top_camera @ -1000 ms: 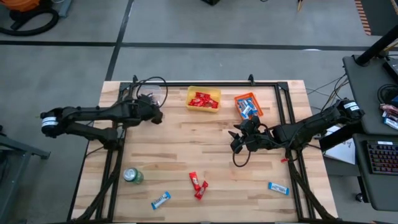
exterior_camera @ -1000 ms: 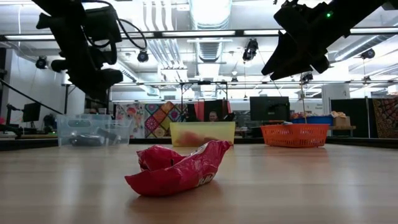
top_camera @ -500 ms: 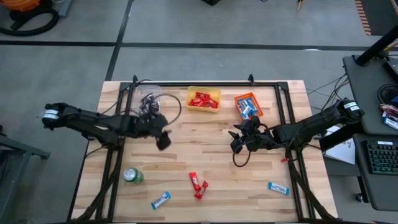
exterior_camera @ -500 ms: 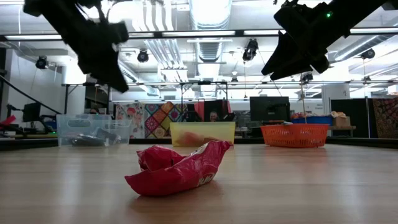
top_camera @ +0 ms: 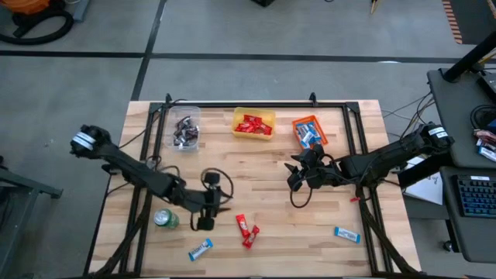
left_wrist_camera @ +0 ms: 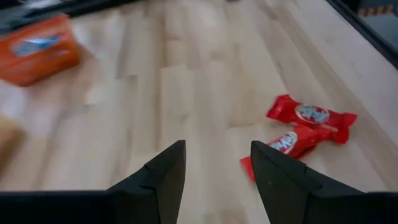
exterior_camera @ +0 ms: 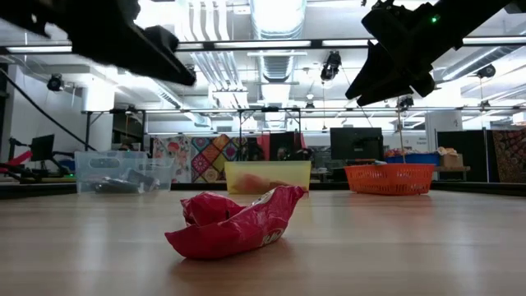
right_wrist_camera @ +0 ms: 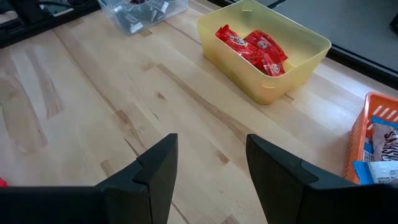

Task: Sort candy
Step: Put the red chocolate bar into the yellow bin

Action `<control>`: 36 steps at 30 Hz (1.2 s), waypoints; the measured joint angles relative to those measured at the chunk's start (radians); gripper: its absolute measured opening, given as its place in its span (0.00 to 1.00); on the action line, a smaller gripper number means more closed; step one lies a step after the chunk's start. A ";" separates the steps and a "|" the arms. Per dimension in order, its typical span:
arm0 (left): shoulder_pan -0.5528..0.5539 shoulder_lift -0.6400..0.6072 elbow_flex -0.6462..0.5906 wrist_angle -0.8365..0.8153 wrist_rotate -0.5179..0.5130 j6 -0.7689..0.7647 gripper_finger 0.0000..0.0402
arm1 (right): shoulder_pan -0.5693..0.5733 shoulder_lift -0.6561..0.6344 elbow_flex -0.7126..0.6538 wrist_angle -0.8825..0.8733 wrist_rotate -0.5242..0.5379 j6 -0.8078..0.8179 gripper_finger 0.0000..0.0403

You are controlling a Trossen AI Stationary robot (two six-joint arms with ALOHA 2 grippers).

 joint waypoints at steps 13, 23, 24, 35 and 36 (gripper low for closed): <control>0.007 0.379 0.042 0.241 0.197 0.046 0.41 | 0.000 0.000 0.000 0.001 -0.002 0.005 0.45; 0.051 0.453 0.018 0.343 0.330 0.016 0.41 | 0.000 0.000 0.000 0.053 -0.003 -0.010 0.45; 0.055 0.463 0.014 0.364 0.331 0.016 0.41 | 0.000 0.000 0.000 0.052 -0.003 -0.011 0.45; 0.067 0.488 -0.006 0.437 0.336 0.016 0.24 | 0.000 0.000 0.000 0.049 -0.003 -0.022 0.45; 0.068 0.488 -0.006 0.439 0.336 0.016 0.21 | 0.000 0.000 0.000 0.049 -0.003 -0.022 0.45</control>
